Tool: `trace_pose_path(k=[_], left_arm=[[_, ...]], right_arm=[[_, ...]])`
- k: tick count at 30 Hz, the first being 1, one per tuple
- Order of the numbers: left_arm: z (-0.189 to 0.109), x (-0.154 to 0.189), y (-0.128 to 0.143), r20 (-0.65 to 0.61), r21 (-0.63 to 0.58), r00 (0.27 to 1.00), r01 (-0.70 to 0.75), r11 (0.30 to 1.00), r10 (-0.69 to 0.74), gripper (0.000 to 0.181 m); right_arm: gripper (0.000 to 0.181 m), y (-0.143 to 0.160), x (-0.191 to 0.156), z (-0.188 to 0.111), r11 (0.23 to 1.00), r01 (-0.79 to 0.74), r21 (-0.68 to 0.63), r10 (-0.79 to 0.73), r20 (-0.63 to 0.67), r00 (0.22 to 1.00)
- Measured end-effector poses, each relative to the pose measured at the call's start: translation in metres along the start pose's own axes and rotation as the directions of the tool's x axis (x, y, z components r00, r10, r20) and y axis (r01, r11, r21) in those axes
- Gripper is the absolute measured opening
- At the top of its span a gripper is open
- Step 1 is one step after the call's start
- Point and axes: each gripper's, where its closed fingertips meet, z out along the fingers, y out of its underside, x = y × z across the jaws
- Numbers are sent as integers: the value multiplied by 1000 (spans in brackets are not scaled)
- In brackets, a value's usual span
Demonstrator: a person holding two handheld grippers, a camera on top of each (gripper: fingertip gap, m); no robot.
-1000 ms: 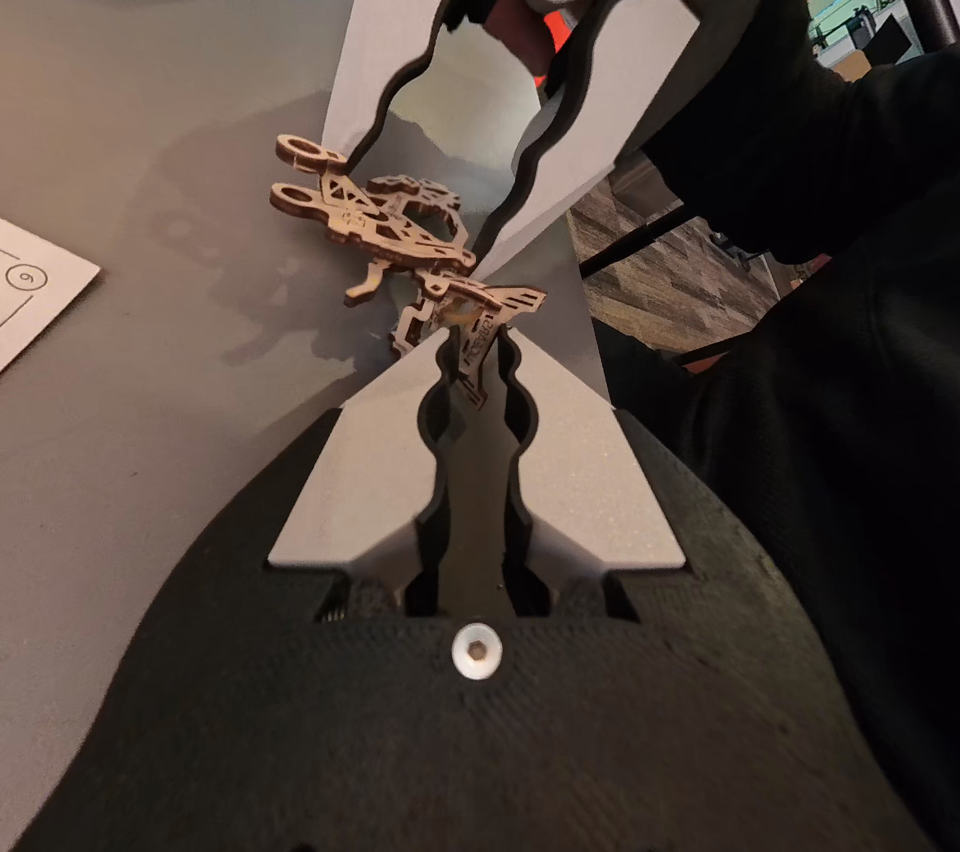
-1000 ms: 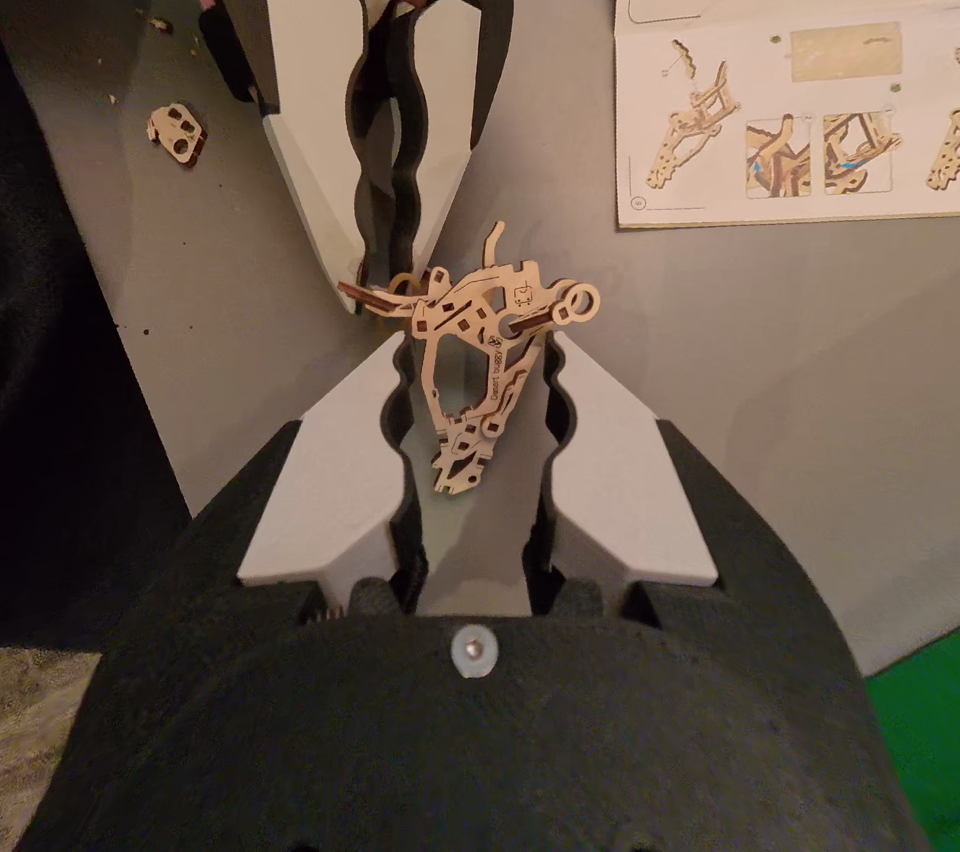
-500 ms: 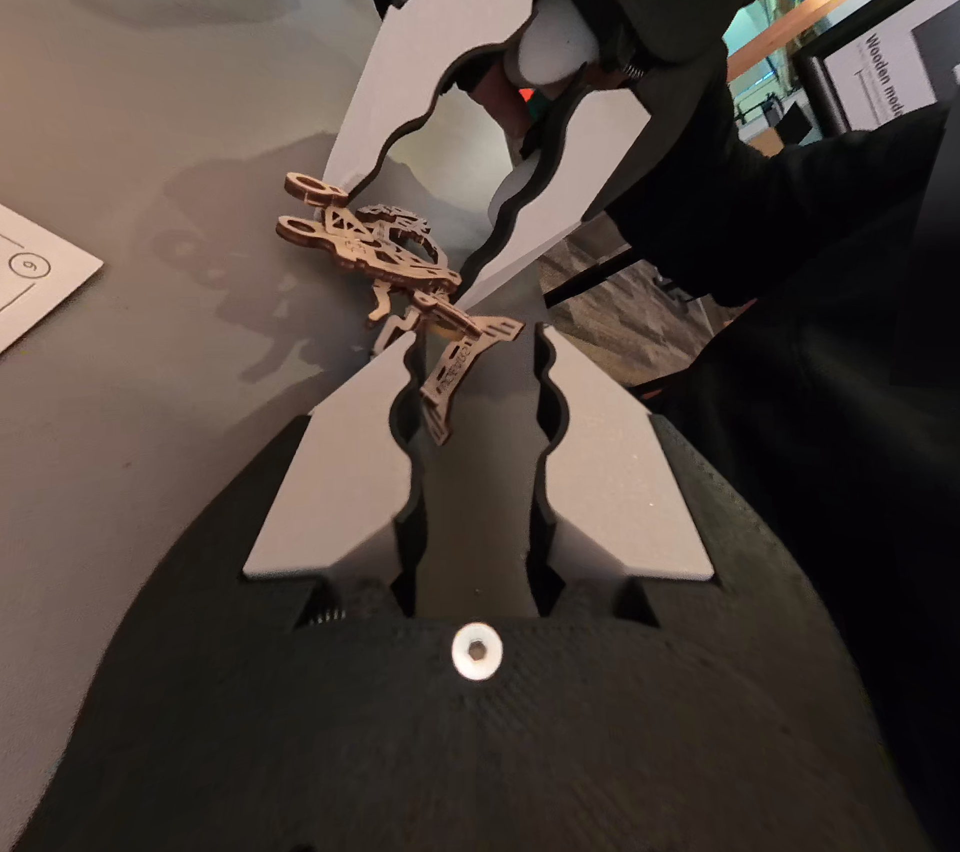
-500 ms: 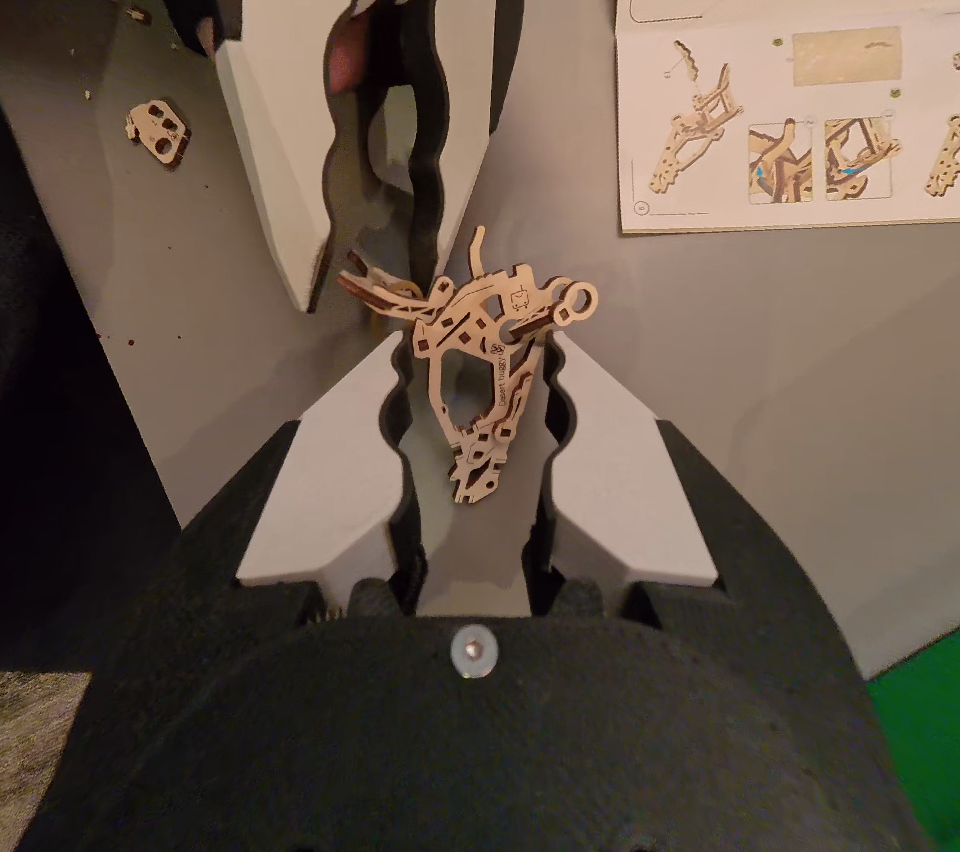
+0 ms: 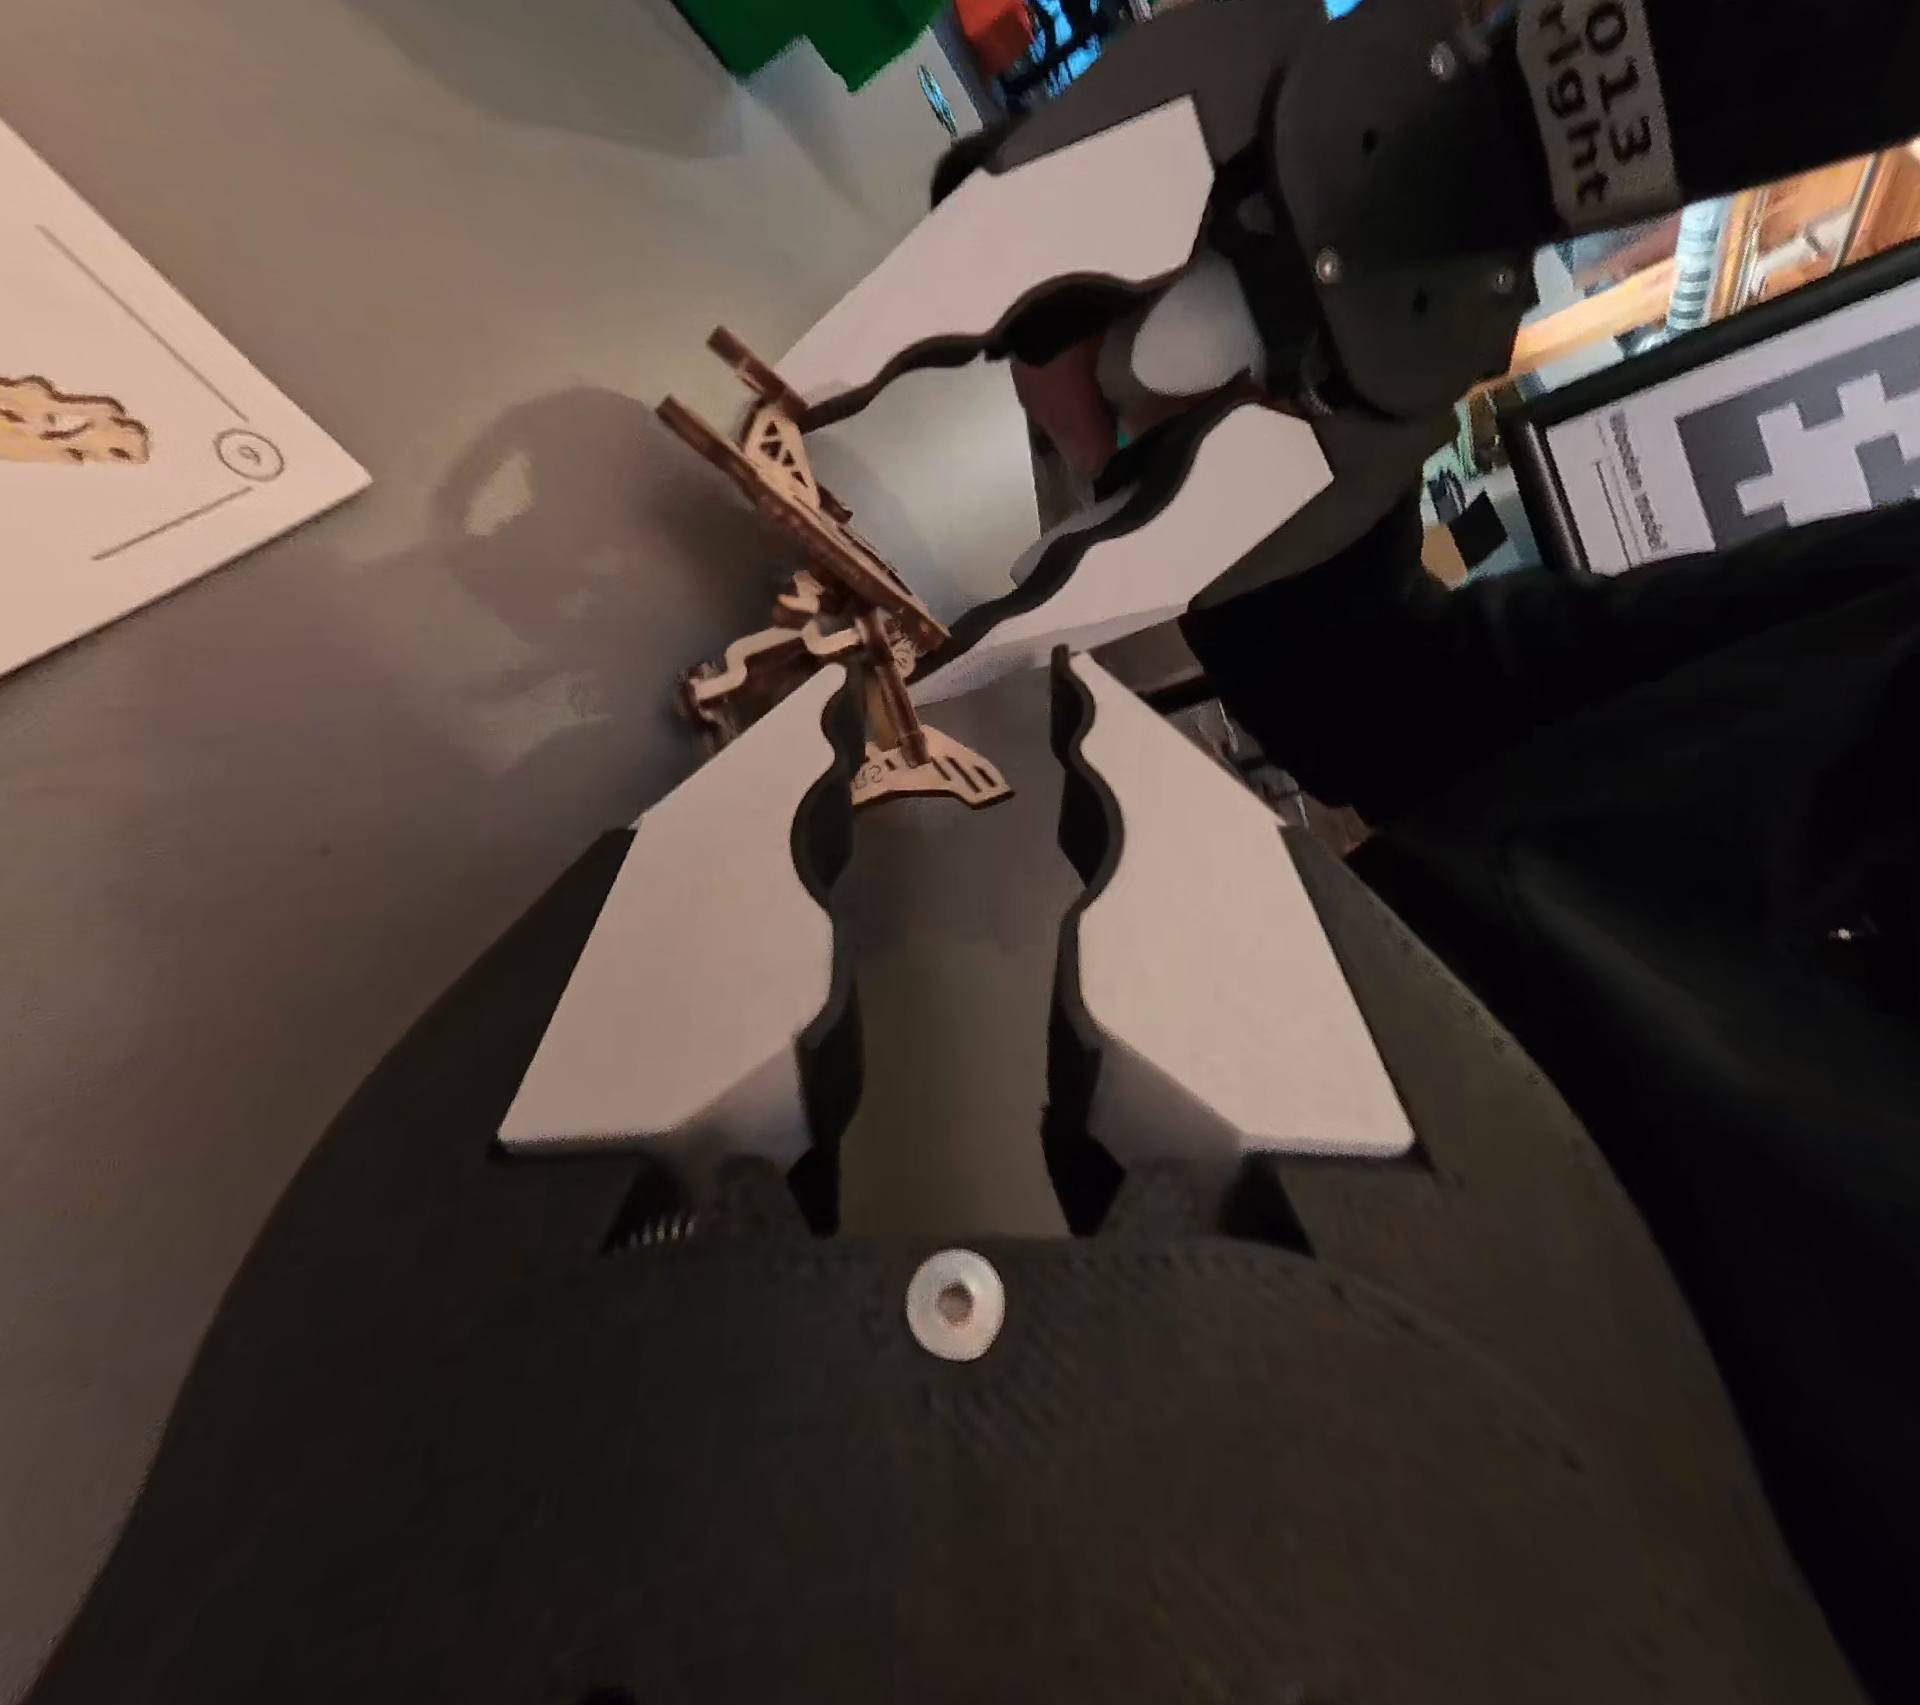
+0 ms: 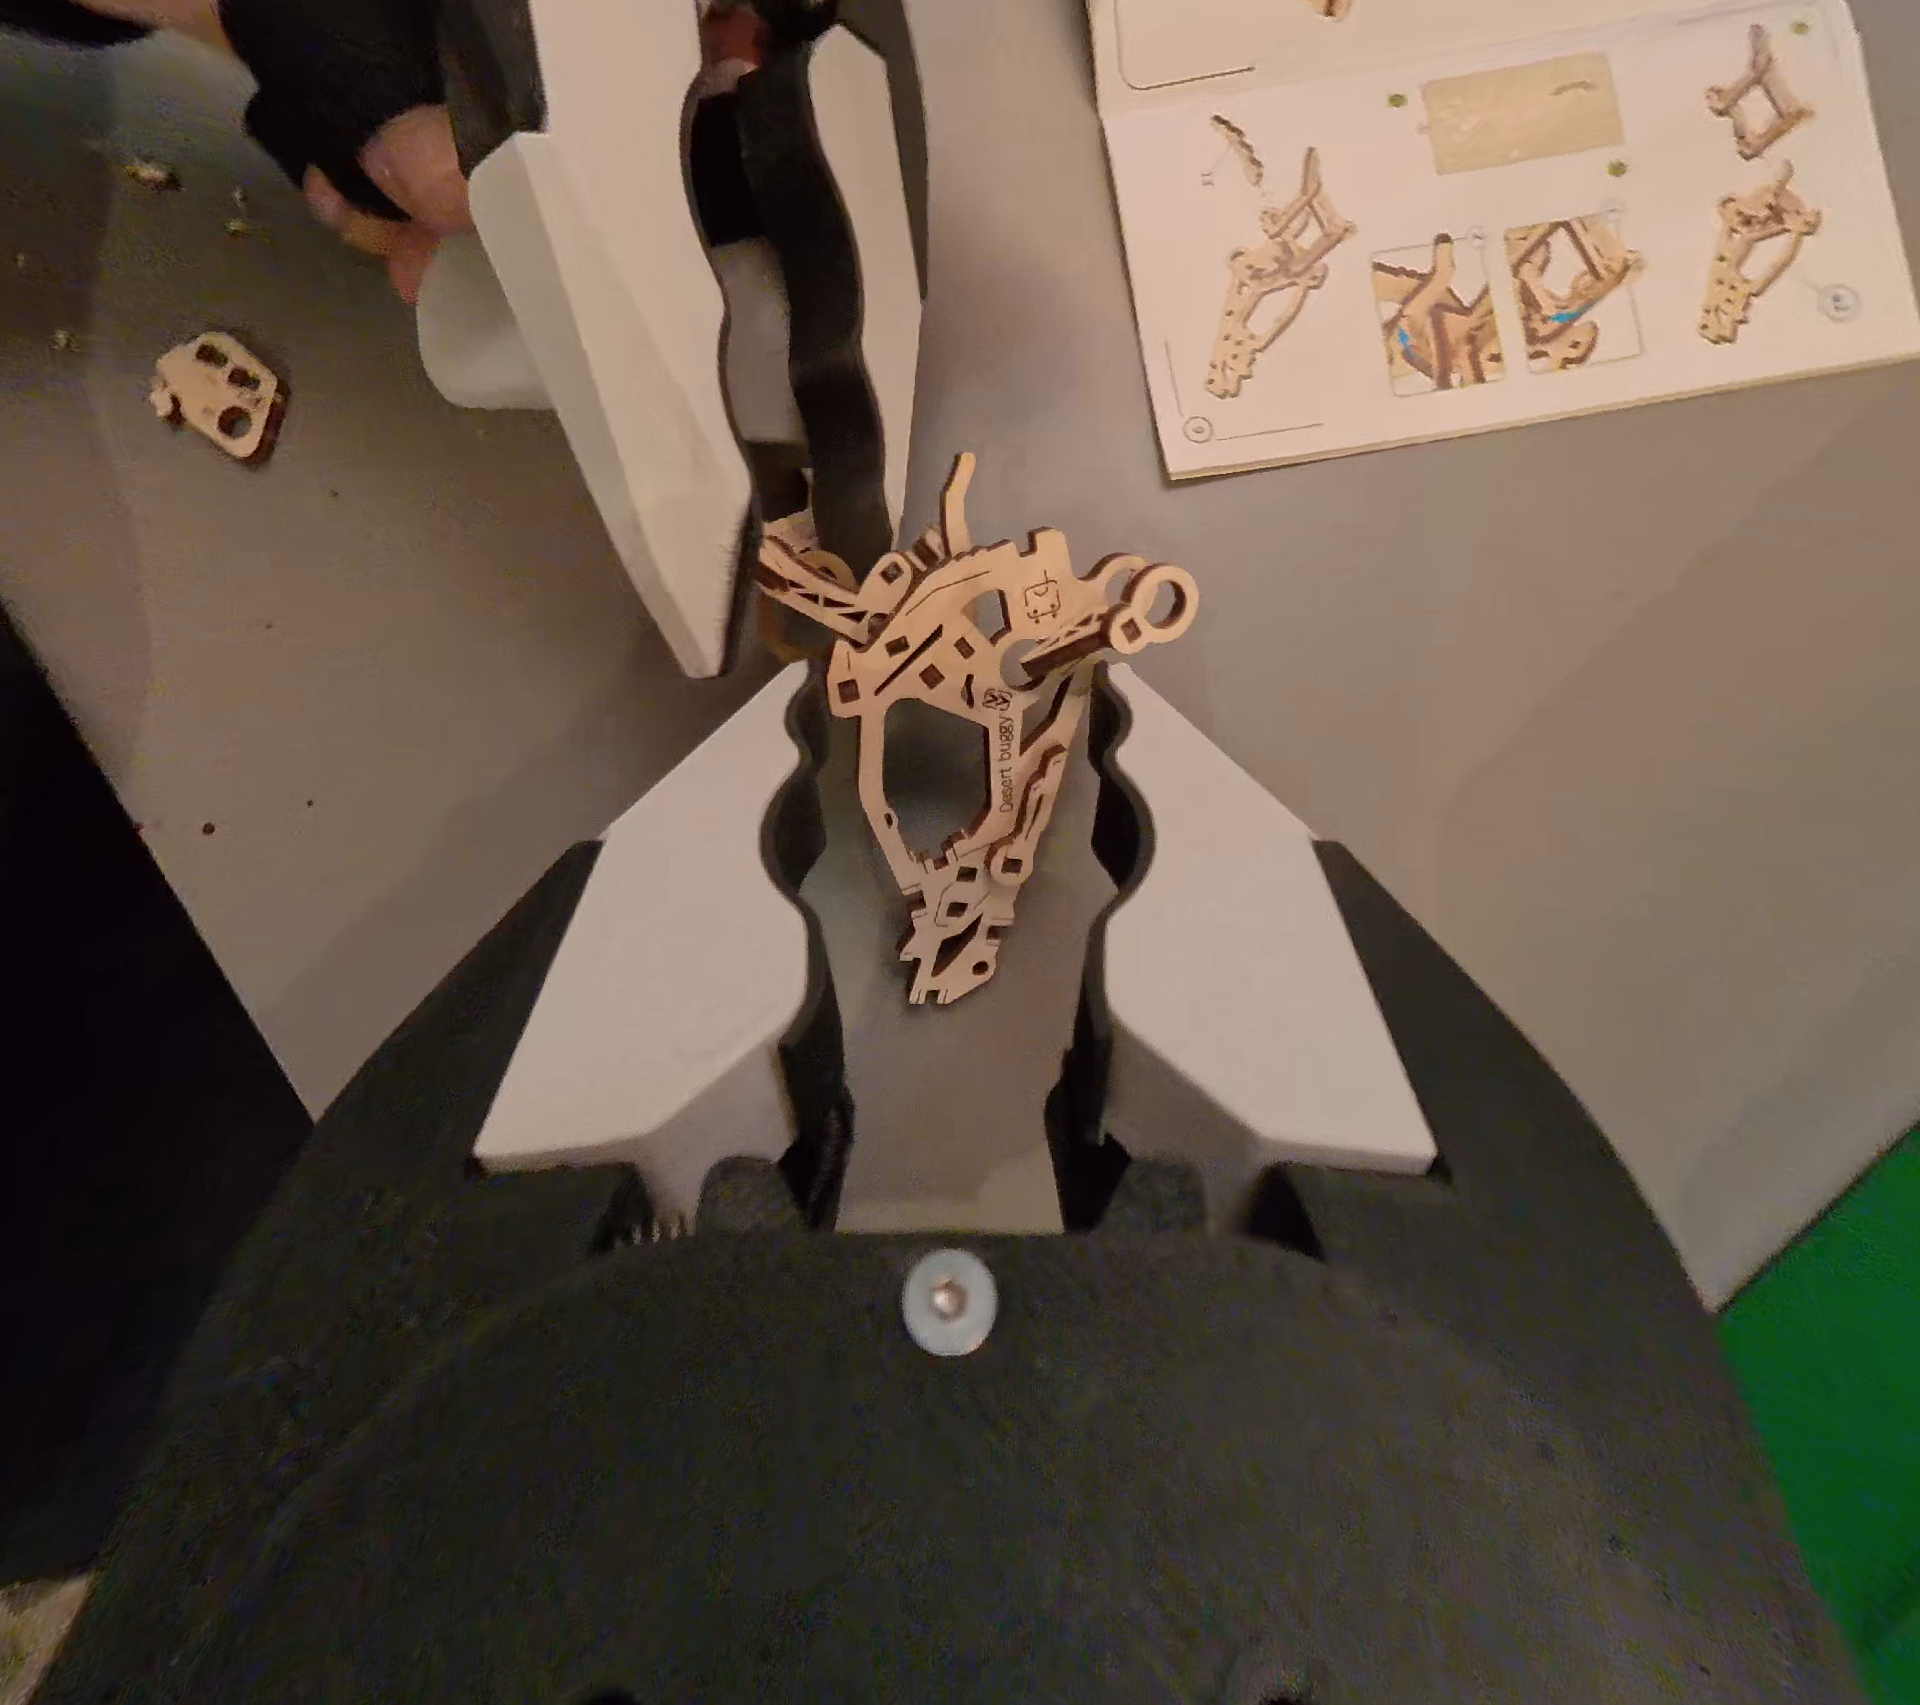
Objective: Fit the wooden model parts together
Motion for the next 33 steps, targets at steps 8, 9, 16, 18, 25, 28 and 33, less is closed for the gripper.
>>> trace_pose_path(k=[8,9,16,18,25,28,33], left_arm=[[-1,-8,-13,101,116,995,5,993,-17,22],[-1,-8,-15,102,133,994,8,991,-22,22],[0,-10,-23,128,200,992,-6,980,-20,23],[0,-12,-24,149,207,989,-12,978,-20,17],[1,-15,-25,167,216,986,-15,976,-22,7],[0,-14,-27,145,229,989,0,973,-34,7],[2,-16,-25,133,233,988,42,972,-74,8]], right_arm=[[47,-5,20,-6,999,4,35,6,-295,956],[47,-5,23,-8,999,18,34,-6,-341,940],[47,-10,26,-11,994,107,12,-86,-516,852],[48,-11,27,-12,994,106,20,-79,-528,846],[48,-10,29,-14,994,104,44,-63,-549,834],[48,-10,29,-16,993,100,67,-47,-547,836],[48,-9,29,-15,993,90,80,-34,-531,847]])
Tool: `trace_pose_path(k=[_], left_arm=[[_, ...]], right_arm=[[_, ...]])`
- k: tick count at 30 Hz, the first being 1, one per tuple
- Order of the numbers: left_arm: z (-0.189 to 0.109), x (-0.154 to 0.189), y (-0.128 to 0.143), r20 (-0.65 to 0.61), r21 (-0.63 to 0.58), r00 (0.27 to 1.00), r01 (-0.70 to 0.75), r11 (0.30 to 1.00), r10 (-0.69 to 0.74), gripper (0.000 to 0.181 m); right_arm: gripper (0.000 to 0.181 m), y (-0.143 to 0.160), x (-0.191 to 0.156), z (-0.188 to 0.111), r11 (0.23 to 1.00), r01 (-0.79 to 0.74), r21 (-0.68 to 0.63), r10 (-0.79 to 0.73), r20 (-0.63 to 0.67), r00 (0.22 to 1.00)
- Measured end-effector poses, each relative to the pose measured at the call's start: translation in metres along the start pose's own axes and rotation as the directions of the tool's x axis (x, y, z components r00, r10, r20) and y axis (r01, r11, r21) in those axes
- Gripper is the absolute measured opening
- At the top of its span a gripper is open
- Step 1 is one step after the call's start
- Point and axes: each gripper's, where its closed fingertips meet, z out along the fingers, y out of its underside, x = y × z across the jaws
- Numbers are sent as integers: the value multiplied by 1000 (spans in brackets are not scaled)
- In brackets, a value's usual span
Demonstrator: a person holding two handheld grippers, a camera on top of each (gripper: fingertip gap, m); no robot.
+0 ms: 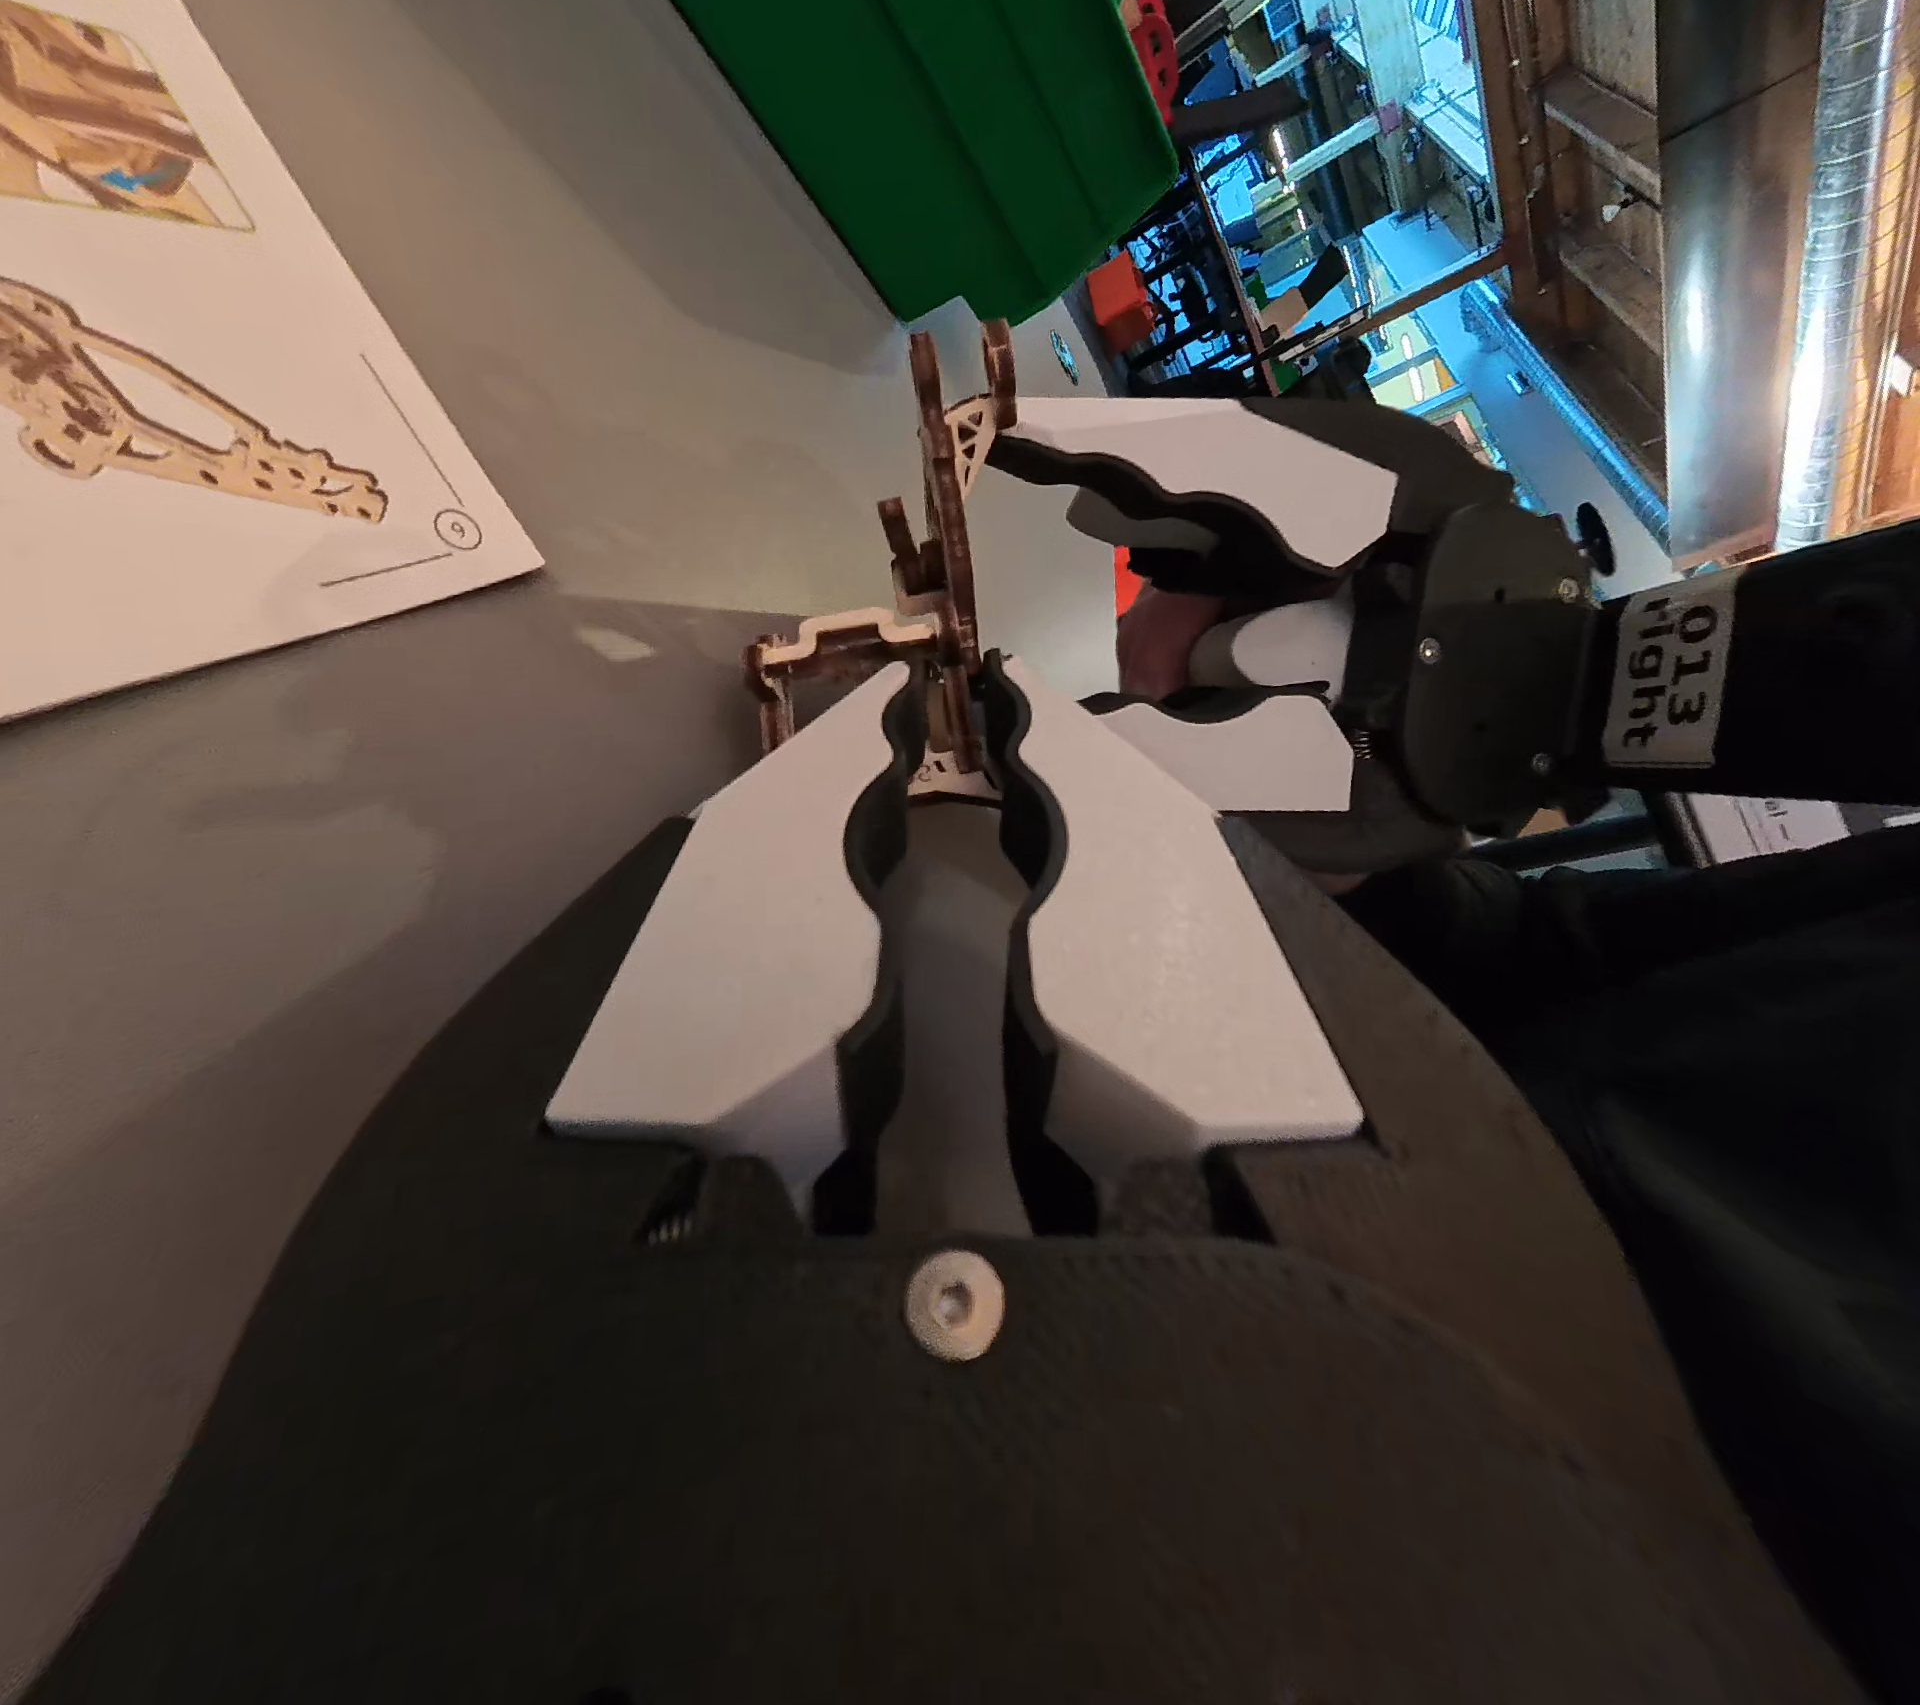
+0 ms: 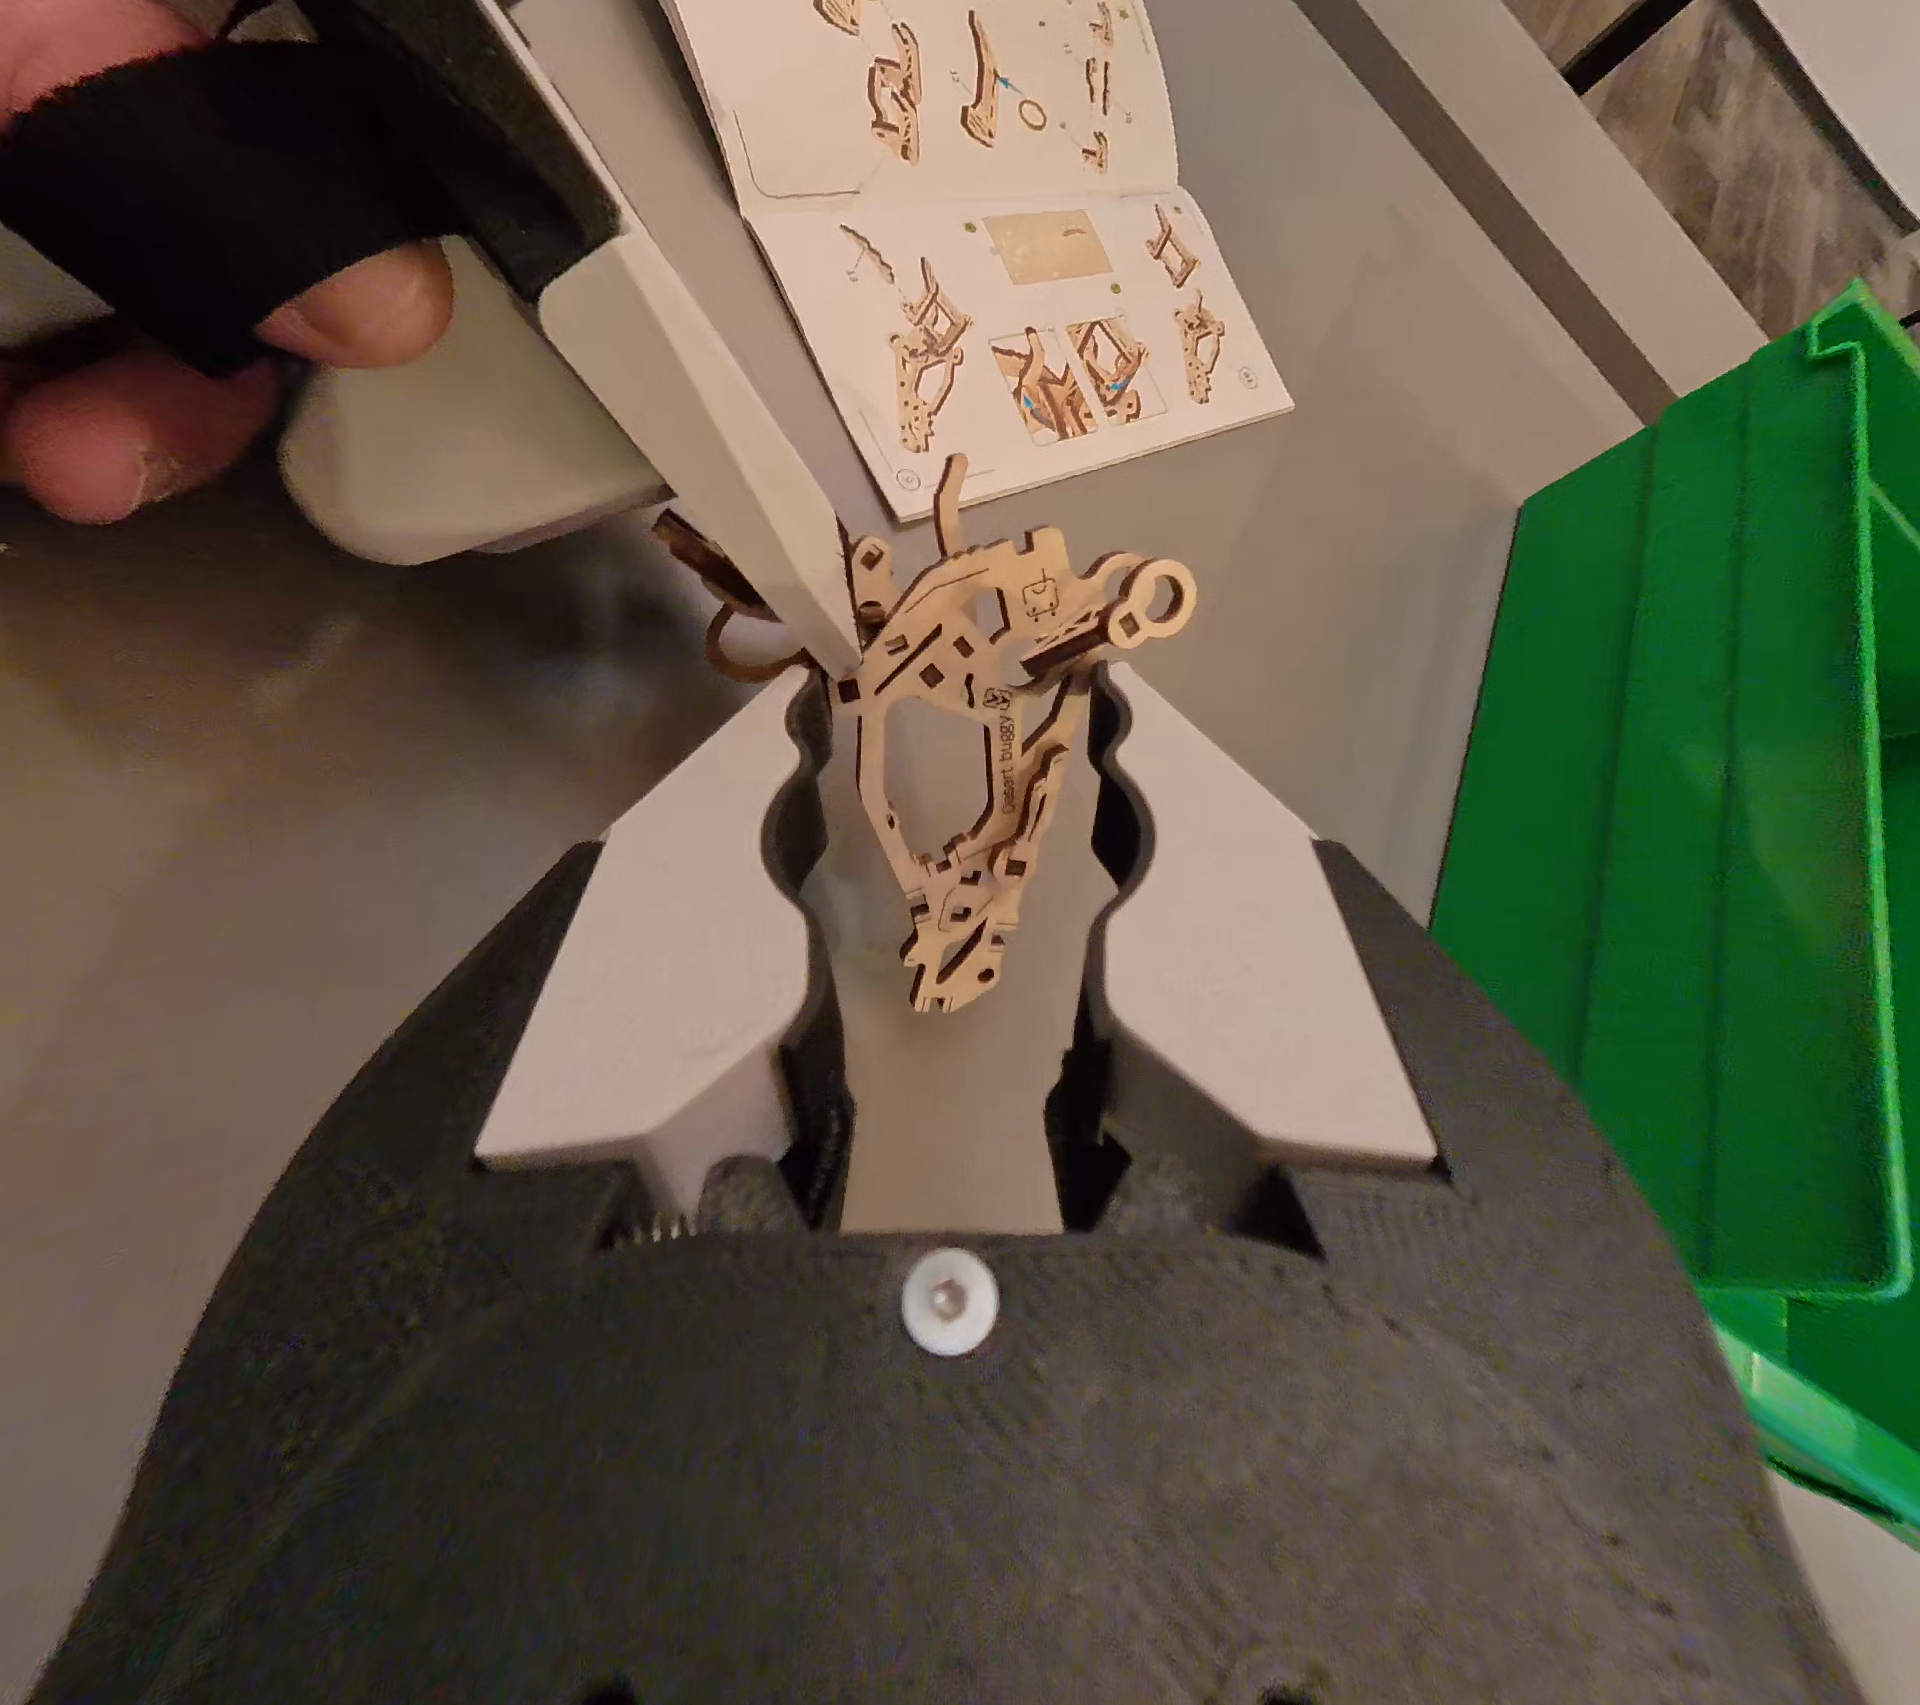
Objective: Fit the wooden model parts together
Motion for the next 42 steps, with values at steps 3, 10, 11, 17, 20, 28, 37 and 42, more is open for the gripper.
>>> trace_pose_path(k=[3,10,11,17,20,28,37,42], left_arm=[[-1,-1,-1,-6,13,1000,26,1000,-26,14],[0,1,0,-22,18,999,43,999,-43,33],[0,2,0,-25,20,999,41,999,-40,34],[1,4,-1,-34,35,999,41,999,-40,43],[1,4,-2,-36,49,998,51,997,-49,44],[1,-4,-2,21,56,998,65,996,-66,26],[4,-8,1,74,37,996,43,998,-46,15],[4,-6,-1,59,46,998,34,998,-37,14]], right_arm=[[47,0,0,0,1000,-14,8,14,6,1000],[48,2,-1,2,1000,-13,-21,13,-1,1000],[48,2,-1,2,1000,-16,-25,15,-3,1000],[48,2,0,3,999,-8,-53,7,-31,1000],[48,0,-1,4,998,15,-62,-19,-56,998],[48,-2,-2,4,998,35,-47,-39,-78,996],[48,1,-2,5,999,30,-37,-33,-88,996],[51,2,-1,5,999,22,-28,-24,-69,997]])
